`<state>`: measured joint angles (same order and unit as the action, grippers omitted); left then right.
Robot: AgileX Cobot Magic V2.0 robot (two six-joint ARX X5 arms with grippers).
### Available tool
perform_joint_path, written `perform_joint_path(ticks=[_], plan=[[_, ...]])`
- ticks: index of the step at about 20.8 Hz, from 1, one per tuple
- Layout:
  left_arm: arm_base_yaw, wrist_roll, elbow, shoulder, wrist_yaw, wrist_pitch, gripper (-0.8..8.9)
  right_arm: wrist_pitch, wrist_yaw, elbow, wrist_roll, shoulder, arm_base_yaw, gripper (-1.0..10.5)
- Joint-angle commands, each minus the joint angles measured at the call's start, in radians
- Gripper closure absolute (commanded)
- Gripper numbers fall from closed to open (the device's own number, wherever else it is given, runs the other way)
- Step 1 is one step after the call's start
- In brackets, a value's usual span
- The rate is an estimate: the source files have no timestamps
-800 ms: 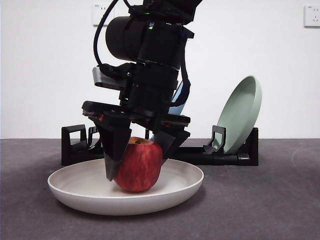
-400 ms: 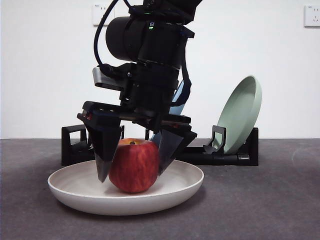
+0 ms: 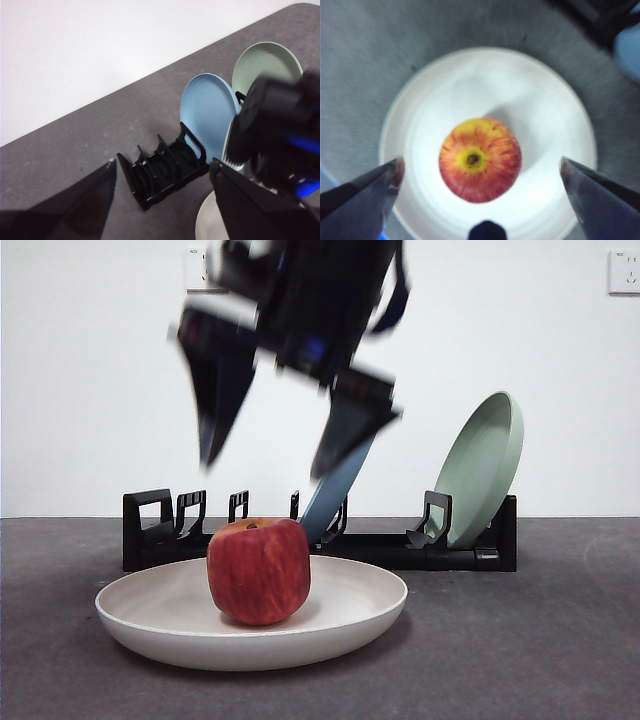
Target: Take the yellow plate from the plate rack,put the plate on the table,take the apple from the table,put the apple in the plate
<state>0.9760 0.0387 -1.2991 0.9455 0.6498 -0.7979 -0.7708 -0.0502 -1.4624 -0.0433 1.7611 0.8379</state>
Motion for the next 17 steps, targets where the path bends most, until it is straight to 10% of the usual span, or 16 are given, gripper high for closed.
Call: perform_joint_path(ticks=[1, 8, 12, 17], plan=[[-0.003, 0.011, 0.001, 0.027, -0.002, 0.033, 5.0, -0.019, 0.004, -0.002, 0.02, -0.068, -0.015, 3.5], [-0.004, -0.081, 0.001, 0.112, -0.087, 0.07, 5.18, -0.047, 0.005, -0.002, 0.028, -0.261, -0.097, 5.6], [-0.031, -0.16, 0.001, 0.152, -0.218, 0.071, 7.93, -0.06, 0.005, -0.002, 0.074, -0.345, -0.151, 8.6], [-0.167, -0.322, 0.001, 0.199, -0.402, 0.047, 8.23, -0.122, 0.005, -0.002, 0.1, -0.461, -0.272, 9.6]])
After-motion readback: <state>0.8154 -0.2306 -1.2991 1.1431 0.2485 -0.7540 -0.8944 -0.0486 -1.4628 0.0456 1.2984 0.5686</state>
